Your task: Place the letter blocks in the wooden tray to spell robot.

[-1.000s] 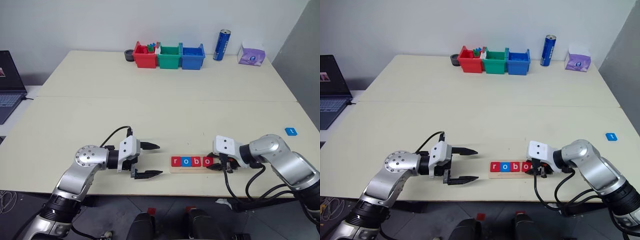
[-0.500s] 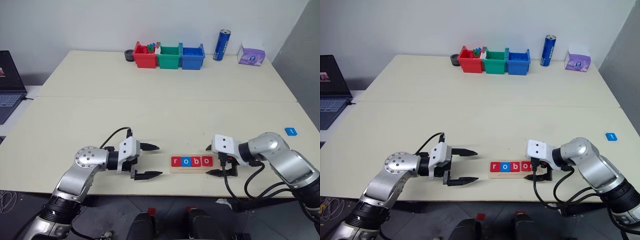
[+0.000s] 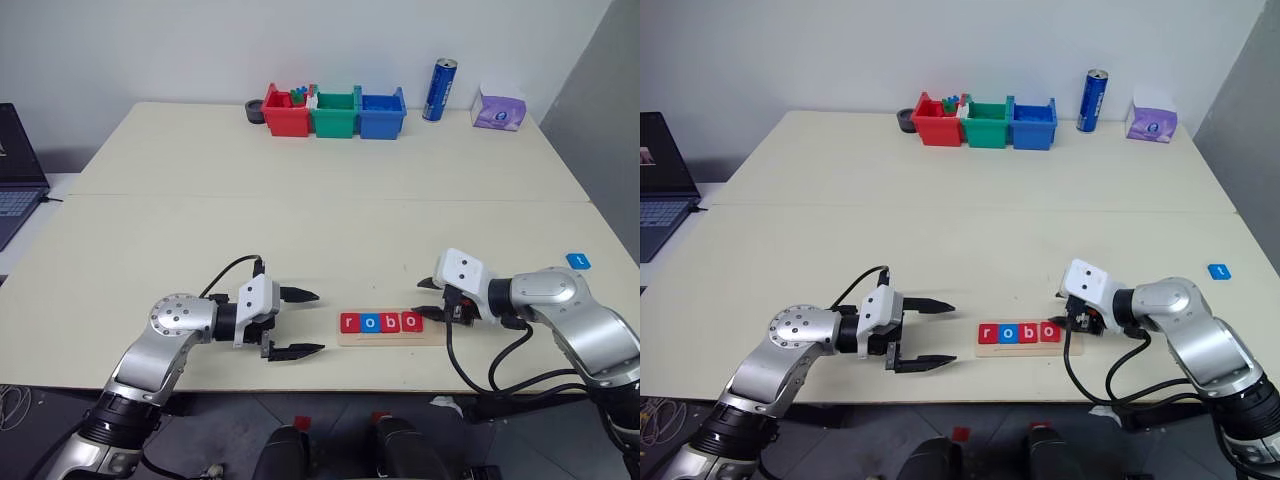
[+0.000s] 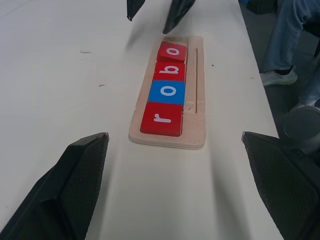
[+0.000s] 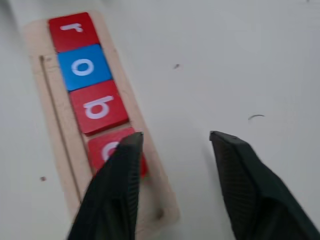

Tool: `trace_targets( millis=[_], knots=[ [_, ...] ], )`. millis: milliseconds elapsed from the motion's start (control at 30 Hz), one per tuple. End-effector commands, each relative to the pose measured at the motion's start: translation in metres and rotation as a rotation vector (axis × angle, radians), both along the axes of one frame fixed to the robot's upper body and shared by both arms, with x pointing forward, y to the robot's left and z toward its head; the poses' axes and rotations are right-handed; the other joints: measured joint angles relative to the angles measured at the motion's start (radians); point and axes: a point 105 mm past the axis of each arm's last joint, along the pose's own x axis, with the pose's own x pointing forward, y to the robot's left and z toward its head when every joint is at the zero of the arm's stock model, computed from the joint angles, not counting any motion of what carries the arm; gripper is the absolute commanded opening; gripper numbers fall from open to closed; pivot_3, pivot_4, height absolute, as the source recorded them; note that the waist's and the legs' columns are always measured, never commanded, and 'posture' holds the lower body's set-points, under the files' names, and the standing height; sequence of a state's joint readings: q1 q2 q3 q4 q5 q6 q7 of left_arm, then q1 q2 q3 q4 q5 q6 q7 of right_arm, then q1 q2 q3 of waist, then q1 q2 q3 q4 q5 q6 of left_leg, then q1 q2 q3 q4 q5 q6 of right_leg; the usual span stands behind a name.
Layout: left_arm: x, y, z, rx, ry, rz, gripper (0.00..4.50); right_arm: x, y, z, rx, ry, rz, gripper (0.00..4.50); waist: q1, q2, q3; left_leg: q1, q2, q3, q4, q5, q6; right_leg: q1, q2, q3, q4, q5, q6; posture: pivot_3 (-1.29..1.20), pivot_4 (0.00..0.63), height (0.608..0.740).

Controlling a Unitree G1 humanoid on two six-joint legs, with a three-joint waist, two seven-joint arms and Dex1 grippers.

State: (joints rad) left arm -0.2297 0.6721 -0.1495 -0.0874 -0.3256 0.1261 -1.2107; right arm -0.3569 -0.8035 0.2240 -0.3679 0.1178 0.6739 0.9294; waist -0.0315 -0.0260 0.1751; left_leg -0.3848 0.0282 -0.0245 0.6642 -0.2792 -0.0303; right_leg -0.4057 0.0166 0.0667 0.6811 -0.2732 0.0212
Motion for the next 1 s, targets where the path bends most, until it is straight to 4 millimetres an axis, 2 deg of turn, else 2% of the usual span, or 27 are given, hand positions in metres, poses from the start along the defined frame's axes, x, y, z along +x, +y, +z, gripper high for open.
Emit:
trace_targets(
  millis=[33, 133, 367, 633, 833, 1000],
  knots=[
    [0.001, -0.004, 0.008, -0.001, -0.041, -0.021, 4.50, 0.005, 0.005, 0.001, -0.027, -0.060, 0.013, 1.09, 0.000, 0.000, 0.000, 0.000, 0.000, 0.000, 0.000, 0.000, 0.000, 0.000, 0.000, 0.000, 0.000, 0.000, 0.000, 0.00, 0.150, 0.740],
    [0.001, -0.005, 0.008, -0.002, -0.042, -0.023, 4.50, 0.004, 0.006, -0.005, -0.049, -0.044, 0.036, 0.02, 0.000, 0.000, 0.000, 0.000, 0.000, 0.000, 0.000, 0.000, 0.000, 0.000, 0.000, 0.000, 0.000, 0.001, -0.001, 0.00, 0.150, 0.740],
    [-0.002, -0.008, 0.008, -0.008, -0.039, -0.021, 4.50, -0.008, 0.013, -0.011, -0.056, 0.021, 0.096, 0.02, 0.000, 0.000, 0.000, 0.000, 0.000, 0.000, 0.000, 0.000, 0.000, 0.000, 0.000, 0.000, 0.000, 0.001, -0.001, 0.00, 0.150, 0.740],
    [-0.002, -0.015, 0.015, -0.011, -0.041, -0.022, 4.50, -0.009, 0.015, -0.017, -0.076, 0.025, 0.113, 0.02, 0.000, 0.000, 0.000, 0.000, 0.000, 0.000, 0.000, 0.000, 0.000, 0.000, 0.000, 0.000, 0.000, 0.000, 0.000, 0.00, 0.150, 0.740],
    [-0.001, -0.016, 0.021, -0.009, -0.041, -0.023, 4.50, -0.004, 0.012, 0.000, -0.048, -0.023, 0.087, 0.02, 0.000, 0.000, 0.000, 0.000, 0.000, 0.000, 0.000, 0.000, 0.000, 0.000, 0.000, 0.000, 0.000, 0.000, 0.000, 0.00, 0.150, 0.740],
    [-0.001, -0.013, 0.020, -0.003, -0.038, -0.018, 4.50, -0.019, -0.002, 0.005, -0.075, 0.022, 0.094, 0.02, 0.001, 0.000, 0.000, 0.000, 0.000, -0.001, 0.000, 0.000, 0.000, 0.000, 0.000, 0.000, 0.000, 0.001, -0.001, 0.00, 0.150, 0.740]
  ],
)
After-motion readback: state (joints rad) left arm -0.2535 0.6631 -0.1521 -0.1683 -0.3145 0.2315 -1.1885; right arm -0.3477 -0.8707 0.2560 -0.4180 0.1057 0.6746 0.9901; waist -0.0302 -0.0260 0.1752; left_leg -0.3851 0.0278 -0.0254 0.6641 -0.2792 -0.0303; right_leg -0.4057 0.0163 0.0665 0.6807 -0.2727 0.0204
